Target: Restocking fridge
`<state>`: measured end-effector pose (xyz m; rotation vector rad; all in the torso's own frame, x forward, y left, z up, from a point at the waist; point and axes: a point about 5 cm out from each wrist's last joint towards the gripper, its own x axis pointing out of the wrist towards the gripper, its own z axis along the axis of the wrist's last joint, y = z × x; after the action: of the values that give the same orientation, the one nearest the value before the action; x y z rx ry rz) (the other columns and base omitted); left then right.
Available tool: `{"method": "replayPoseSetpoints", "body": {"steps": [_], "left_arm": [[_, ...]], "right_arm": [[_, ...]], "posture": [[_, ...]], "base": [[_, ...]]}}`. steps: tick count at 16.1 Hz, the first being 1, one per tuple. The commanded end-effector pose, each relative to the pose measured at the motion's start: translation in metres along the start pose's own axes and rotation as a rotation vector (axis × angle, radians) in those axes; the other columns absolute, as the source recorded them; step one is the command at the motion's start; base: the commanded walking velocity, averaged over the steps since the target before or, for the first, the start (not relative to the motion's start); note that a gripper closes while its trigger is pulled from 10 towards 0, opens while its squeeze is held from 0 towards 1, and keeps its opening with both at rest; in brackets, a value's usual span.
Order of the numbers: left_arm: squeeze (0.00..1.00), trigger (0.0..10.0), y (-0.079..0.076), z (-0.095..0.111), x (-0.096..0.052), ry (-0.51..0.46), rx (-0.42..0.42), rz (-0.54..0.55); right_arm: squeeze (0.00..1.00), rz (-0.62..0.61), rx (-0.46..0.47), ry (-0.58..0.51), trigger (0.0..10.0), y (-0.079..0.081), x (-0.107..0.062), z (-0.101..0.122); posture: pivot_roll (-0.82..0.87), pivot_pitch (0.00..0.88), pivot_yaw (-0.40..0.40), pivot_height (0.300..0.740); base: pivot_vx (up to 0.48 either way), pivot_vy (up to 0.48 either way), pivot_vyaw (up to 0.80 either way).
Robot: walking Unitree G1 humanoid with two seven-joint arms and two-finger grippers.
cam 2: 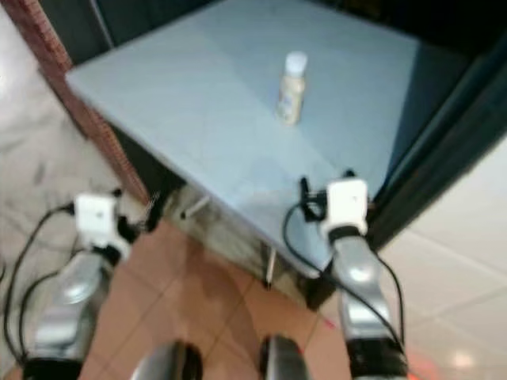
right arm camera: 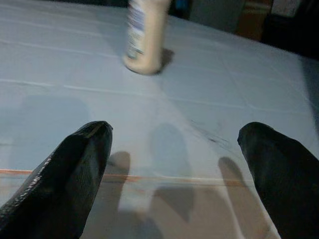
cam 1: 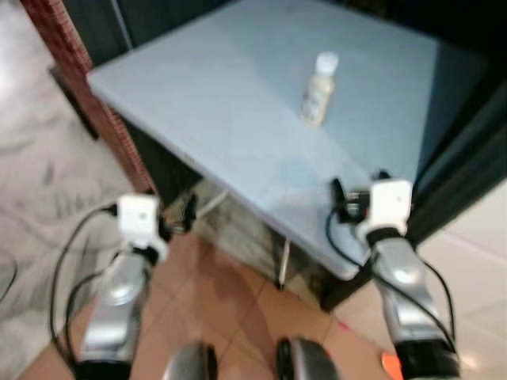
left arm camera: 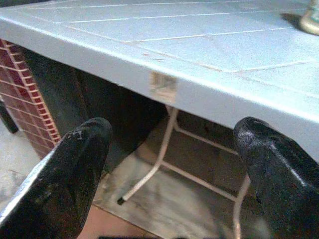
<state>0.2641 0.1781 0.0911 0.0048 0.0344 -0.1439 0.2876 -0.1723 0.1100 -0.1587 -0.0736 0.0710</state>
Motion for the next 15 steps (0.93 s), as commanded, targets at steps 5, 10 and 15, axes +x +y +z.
{"method": "replayPoseSetpoints", "body": {"steps": [5, 10, 15], "left_arm": [[0.00, 10.0, 0.0079, -0.0040, -0.0019, 0.029, 0.001, 0.014], [0.00, 10.0, 0.0093, -0.0073, -0.0019, 0.033, 0.024, 0.011], [0.00, 10.0, 0.0104, -0.0034, -0.0011, 0.019, 0.081, 0.016]], "right_arm": [[0.00, 0.005, -0.015, -0.003, 10.0, 0.0049, -0.0037, 0.0003], [0.00, -0.025, -0.010, 0.003, 10.0, 0.0045, -0.0060, -0.0024], [0.00, -0.036, -0.024, 0.017, 10.0, 0.0040, -0.0102, -0.0051]], "posture": [[0.01, 0.117, 0.013, 0.740], [-0.01, 0.081, 0.035, 0.740], [0.00, 0.030, 0.003, 0.740]], "base": [[0.000, 0.480, 0.00], [0.000, 0.480, 0.00], [0.000, 0.088, -0.25]]}}
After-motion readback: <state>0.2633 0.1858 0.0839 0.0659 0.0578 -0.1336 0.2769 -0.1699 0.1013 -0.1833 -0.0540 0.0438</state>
